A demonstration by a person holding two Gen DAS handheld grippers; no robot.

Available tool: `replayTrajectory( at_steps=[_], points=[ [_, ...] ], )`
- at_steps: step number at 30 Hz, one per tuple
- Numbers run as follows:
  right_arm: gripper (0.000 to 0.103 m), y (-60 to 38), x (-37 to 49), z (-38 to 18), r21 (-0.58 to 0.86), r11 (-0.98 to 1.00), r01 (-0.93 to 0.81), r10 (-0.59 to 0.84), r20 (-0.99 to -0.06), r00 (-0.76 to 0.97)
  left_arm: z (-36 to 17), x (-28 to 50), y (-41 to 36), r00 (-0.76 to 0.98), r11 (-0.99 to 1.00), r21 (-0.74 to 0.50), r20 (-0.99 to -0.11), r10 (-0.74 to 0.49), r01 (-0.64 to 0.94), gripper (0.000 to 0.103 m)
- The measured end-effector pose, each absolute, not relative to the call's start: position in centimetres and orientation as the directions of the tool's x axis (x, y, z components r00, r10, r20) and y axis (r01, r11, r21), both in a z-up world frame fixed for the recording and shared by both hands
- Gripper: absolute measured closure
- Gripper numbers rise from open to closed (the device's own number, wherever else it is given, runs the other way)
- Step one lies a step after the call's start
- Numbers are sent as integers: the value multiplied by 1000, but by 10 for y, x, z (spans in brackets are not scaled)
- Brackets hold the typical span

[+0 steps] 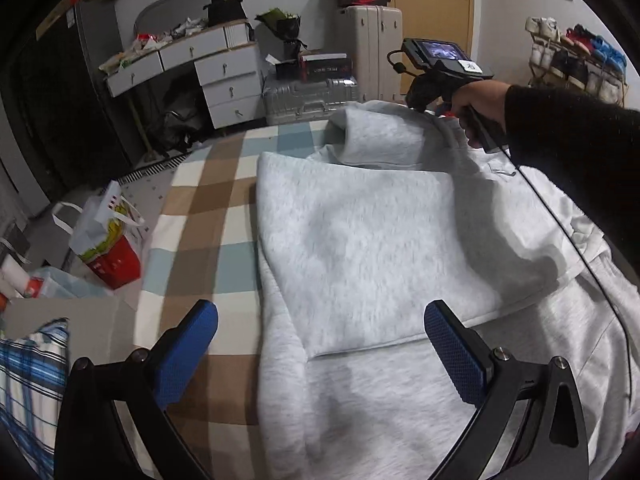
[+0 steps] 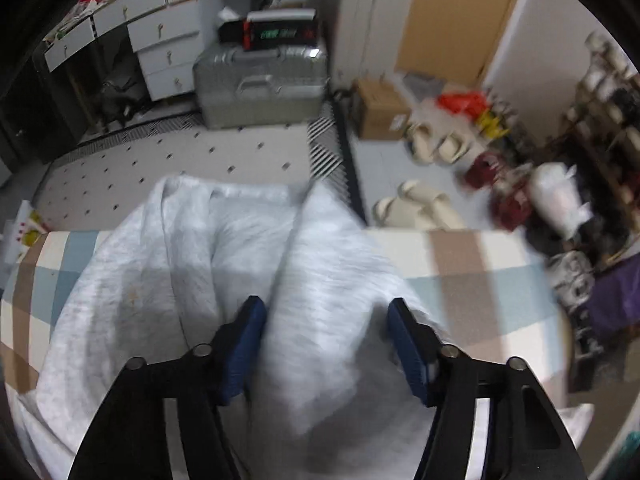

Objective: Fold large clothes
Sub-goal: 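Grasp the grey sweatshirt hood with the right gripper and lift it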

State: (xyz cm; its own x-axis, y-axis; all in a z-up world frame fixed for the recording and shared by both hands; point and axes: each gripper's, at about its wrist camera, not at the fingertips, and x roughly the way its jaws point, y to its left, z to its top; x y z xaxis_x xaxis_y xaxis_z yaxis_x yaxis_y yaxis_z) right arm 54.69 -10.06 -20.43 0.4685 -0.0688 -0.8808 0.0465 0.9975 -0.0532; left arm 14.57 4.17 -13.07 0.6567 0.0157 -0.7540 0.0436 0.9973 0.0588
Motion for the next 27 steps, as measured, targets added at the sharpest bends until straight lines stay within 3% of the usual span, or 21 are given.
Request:
replayTrajectory(
  at_steps=[2,9,15,21,27],
  points=[
    [99,-96,542,-202,-120,993,19,-114,-868,484,-131,144,41,645,997,54,-764,10,49,2],
    [99,-98,476,-146,-226,971,-82,-120,-749,652,-128,142,40,667,997,74,-745,30,37,2],
    [99,-117,374,-96,-114,979,-167,51,-663,747,-129,145,43,666,996,82,-745,46,23,2],
    [99,-141,277,-120,69,968,-239,219,-693,687,-125,144,45,670,998,61,-741,40,9,2],
    [97,-150,244,-183,115,966,-231,230,-792,566,-130,144,41,661,997,77,-749,46,18,2]
  ],
)
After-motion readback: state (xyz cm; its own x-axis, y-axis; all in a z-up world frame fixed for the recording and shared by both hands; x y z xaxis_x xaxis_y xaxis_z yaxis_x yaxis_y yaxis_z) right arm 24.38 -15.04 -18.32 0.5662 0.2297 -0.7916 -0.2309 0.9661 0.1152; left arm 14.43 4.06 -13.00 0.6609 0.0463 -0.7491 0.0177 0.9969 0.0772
